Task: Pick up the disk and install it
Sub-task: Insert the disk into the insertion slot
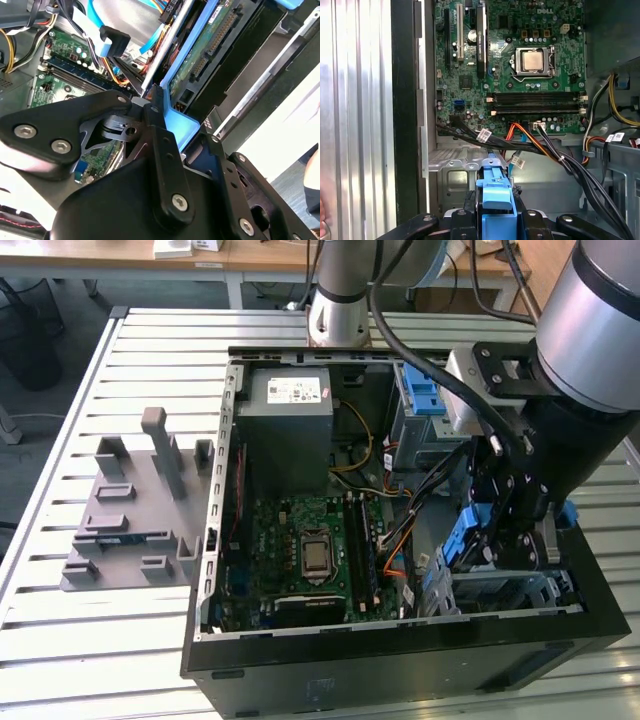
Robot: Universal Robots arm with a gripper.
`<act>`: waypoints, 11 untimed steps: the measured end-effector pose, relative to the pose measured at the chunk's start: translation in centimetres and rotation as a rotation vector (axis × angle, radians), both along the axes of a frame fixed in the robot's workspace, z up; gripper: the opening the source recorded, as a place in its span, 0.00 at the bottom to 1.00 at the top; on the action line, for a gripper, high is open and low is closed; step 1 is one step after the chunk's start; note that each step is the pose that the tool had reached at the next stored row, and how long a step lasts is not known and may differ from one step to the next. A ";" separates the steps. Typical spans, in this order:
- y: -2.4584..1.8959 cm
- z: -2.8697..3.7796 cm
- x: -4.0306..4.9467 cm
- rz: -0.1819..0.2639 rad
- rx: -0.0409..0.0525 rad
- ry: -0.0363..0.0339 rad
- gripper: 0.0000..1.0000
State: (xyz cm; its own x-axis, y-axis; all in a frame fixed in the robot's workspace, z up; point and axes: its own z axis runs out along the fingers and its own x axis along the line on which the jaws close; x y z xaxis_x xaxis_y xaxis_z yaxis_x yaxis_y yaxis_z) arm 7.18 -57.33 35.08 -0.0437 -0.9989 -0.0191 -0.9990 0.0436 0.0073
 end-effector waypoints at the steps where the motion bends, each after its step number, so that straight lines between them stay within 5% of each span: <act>1: 0.00 -0.08 0.00 0.000 0.0000 0.0000 0.36; 11: 0.00 -0.52 0.00 0.000 0.0000 0.0000 0.36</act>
State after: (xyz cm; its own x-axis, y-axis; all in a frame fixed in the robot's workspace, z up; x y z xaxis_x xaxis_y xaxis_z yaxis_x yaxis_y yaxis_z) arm 7.18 -57.33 34.56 -0.0437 -0.9989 -0.0191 -0.9990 0.0436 0.0073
